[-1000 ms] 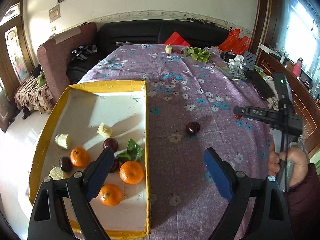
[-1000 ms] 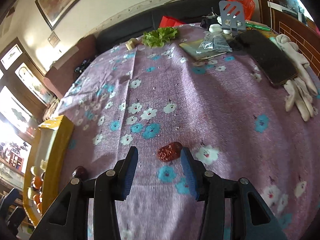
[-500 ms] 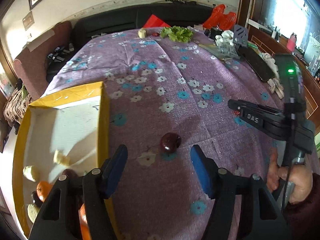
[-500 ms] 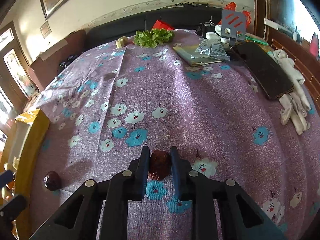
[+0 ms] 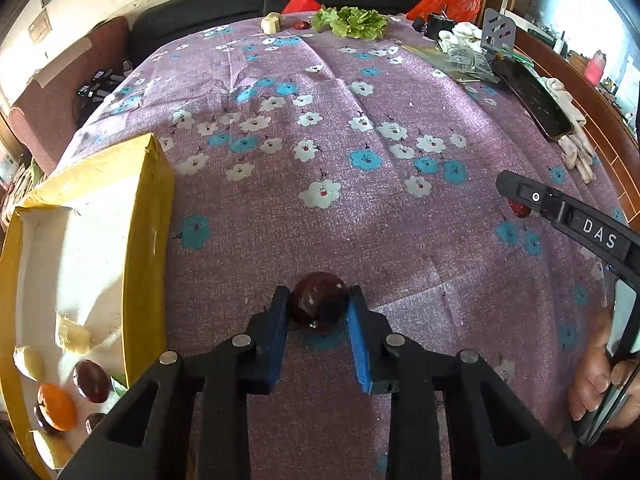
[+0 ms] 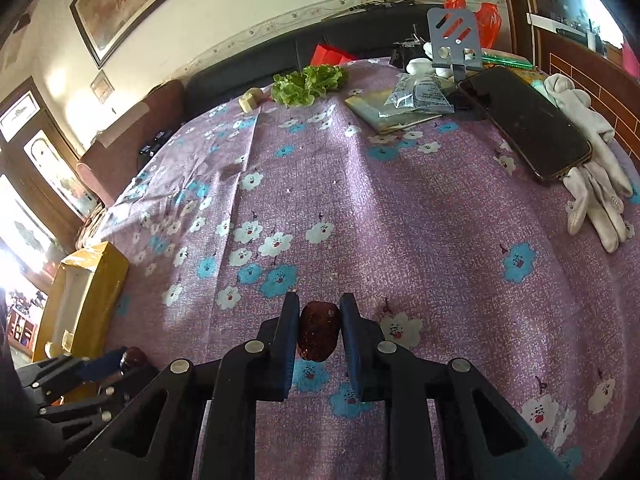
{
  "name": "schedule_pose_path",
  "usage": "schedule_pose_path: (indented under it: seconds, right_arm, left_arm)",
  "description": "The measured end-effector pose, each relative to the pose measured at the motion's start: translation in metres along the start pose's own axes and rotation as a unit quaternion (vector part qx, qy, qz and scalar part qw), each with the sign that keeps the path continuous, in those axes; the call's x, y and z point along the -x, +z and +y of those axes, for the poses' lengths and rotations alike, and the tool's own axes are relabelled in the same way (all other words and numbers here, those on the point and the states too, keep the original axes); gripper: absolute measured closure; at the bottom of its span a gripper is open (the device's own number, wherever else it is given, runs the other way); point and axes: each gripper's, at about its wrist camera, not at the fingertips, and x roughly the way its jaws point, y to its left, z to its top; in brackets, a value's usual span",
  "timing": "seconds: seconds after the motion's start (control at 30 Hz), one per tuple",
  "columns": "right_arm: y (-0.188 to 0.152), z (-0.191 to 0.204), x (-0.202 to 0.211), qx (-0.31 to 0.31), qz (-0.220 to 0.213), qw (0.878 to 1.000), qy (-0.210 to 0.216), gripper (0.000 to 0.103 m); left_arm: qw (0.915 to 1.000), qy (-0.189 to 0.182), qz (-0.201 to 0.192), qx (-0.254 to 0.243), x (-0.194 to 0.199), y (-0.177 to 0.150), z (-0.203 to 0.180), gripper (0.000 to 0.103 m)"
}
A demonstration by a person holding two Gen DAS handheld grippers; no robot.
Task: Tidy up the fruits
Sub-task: 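Carry the date and plum over the tray and open both tools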
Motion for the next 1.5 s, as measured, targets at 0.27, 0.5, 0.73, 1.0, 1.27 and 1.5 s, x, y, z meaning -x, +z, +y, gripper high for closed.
schedule_pose_path:
  seconds: [0.27,0.5,0.73,1.0,1.27,1.5]
  right_arm:
    - [0.0,0.0,0.006,-0.002,-0.011,1.0,0.019,0.081]
    - [-0.001,0.007,0.015,0.002,-0.023,0.998,0.059,0.08]
    - [-0.008,0.033,0.037,-0.019,-0.002,0.986,0.167,0.08]
    - [-0.032,0.102,0.059,0.013,0.032,0.974,0.226,0.08]
    - [-0.068,0.199,0.055,0.1,0.071,0.962,0.243,0.079]
    - [-0.111,0.254,0.04,0.164,0.109,0.951,0.24,0.079]
  left_arm:
    - [0.9993,-0.018,-0.015,0.029,0.02,-0.009,0.009,0.076]
    - [0.9963,-0.033,-0.054,0.057,0.066,-0.027,0.029,0.076]
    - [0.9899,-0.019,-0.096,0.103,0.121,-0.059,0.08,0.076]
    - [0.9795,0.014,-0.117,0.163,0.152,-0.108,0.143,0.075]
    - [0.9694,0.03,-0.091,0.226,0.142,-0.151,0.197,0.075]
    - [0.9674,0.022,-0.077,0.24,0.13,-0.165,0.209,0.075]
